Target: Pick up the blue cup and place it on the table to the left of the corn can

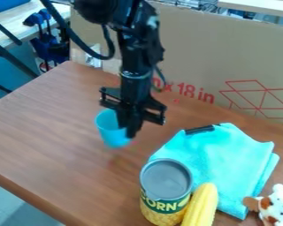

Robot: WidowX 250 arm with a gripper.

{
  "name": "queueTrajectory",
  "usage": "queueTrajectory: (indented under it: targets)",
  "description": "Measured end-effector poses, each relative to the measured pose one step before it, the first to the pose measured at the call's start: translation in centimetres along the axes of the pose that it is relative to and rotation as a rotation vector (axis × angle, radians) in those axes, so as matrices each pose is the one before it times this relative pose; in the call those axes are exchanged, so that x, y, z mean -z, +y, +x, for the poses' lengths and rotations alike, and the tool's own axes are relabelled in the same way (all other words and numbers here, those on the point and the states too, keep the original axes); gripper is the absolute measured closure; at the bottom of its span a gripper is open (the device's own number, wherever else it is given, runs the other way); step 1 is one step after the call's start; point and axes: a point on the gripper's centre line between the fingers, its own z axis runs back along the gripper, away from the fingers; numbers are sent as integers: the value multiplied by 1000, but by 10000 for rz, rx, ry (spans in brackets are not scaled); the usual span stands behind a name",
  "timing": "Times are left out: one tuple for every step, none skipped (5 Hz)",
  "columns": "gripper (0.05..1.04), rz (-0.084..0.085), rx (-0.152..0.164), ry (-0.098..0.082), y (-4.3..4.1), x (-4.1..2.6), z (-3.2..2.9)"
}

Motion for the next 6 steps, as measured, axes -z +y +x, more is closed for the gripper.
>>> queueTrajectory:
  targets:
    - [989, -73, -10, 509, -1023, 997, -2198]
    - [989, -68, -146, 668, -863, 1247, -1990]
    - [989, 63, -476, 513, 550, 646, -1067]
    - [989, 22, -412, 240, 596, 149, -270]
    - [956, -141, -108, -32, 271, 82, -23]
    - [742, -499, -335, -540, 685, 131, -363]
